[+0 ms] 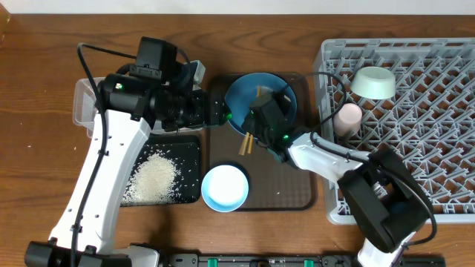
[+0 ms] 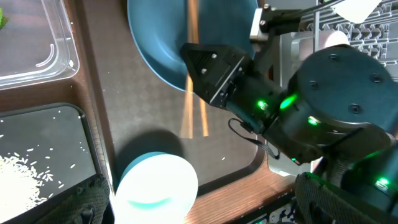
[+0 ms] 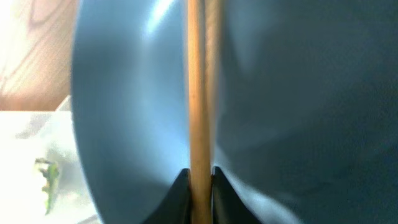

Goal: Sort waste into correct bins and load items into the dishwasher rack
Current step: 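Lift the chopsticks and carry them right into the rack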

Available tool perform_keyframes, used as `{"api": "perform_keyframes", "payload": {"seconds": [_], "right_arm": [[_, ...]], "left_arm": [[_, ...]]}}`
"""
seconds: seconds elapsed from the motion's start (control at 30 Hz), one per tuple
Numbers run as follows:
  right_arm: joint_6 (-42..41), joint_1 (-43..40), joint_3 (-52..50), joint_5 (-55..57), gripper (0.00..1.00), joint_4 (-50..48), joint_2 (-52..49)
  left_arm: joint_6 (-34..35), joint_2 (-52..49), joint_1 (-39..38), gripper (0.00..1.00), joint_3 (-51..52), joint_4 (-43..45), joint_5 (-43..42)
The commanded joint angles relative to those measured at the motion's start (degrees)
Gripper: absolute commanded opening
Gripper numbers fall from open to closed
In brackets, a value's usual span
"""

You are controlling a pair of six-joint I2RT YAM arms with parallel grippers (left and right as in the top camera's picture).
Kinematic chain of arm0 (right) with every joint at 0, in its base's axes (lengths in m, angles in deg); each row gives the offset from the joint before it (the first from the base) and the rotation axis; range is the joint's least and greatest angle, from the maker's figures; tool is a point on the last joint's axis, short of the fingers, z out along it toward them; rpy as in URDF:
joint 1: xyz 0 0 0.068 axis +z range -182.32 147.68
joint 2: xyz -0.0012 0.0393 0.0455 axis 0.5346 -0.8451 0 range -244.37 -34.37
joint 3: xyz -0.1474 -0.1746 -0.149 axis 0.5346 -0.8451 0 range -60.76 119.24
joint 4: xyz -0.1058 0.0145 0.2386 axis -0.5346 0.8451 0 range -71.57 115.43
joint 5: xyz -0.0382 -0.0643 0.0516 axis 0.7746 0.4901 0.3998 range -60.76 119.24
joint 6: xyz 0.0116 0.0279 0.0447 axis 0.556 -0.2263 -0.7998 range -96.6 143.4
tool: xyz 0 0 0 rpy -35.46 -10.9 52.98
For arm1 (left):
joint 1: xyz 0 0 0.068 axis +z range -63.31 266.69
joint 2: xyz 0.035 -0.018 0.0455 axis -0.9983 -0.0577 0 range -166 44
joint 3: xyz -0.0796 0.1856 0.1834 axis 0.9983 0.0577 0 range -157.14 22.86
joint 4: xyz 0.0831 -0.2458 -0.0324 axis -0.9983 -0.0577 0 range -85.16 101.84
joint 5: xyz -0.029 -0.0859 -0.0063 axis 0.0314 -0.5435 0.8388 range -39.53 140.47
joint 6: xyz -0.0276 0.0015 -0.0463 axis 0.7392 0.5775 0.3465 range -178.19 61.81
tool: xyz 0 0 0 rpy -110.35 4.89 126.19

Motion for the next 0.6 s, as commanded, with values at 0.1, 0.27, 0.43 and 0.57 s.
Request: {"api": "perform_keyframes", "payload": {"seconds": [0.1,0.27,0.43,0.57], "right_arm": [[7.7,0.0,0.0,2.5,0.01,3.1,7.2],[14.3,-0.1,0.0,3.2,0.01,5.1,9.3],[26.1,-0.3,0.0,1.3,0.01,5.9,10.3],[37.3,-1.0,0.0,1.2,0.01,10.5,13.9]], "left_arm": [[-0.5,-0.1,0.2,0.98,0.3,-0.1,0.5],[-0.5,-0.1,0.2,0.98,0.3,-0.1,0.5],[-0.5,-0.1,0.2,0.98,0.3,-0.1,0.5],[-0.5,-0.1,0.2,0.98,0.3,-0.1,0.5]]}}
